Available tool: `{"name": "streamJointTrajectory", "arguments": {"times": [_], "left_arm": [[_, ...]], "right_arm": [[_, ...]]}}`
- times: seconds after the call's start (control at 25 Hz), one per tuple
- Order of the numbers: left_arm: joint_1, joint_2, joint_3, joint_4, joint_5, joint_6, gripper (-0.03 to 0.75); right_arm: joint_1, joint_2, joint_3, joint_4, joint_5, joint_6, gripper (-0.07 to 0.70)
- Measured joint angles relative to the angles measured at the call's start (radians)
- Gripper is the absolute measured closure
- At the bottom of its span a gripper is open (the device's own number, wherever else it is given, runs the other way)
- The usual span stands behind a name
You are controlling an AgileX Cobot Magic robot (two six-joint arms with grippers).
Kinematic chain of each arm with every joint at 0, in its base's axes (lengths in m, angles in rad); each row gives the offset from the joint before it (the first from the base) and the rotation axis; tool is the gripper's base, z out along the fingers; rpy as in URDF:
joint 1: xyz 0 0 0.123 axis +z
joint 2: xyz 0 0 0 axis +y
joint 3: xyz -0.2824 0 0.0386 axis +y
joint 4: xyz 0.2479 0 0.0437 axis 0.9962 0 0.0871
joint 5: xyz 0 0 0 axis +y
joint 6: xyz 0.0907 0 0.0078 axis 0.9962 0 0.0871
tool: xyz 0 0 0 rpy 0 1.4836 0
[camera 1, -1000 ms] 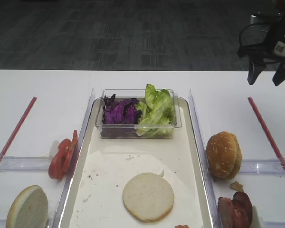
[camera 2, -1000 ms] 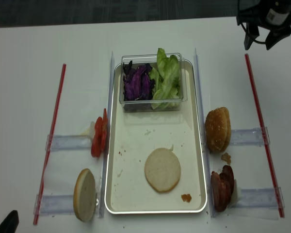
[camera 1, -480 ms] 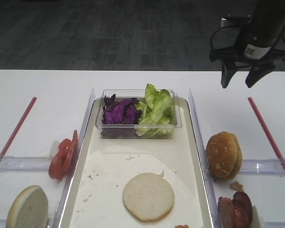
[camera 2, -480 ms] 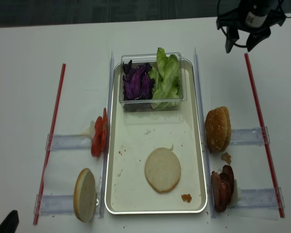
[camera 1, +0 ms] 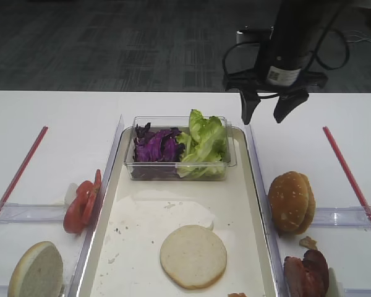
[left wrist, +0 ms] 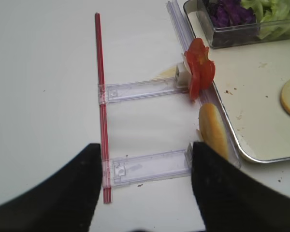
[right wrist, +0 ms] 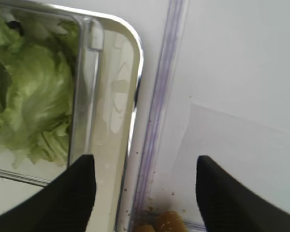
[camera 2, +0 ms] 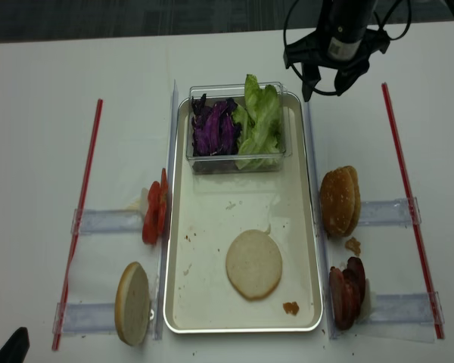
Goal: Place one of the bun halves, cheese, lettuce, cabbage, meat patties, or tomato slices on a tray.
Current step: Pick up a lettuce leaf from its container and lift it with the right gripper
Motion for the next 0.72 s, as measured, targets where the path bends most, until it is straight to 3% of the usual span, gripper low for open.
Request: {"name": "streamJointTrajectory", "arguments": {"times": [0.72], "left_arm": [[0.0, 0.0, 0.0, 0.0, 0.0, 0.0, 0.324]], "right_arm": [[0.102, 0.004, -0.002, 0.115, 0.0, 0.065, 0.181]]}}
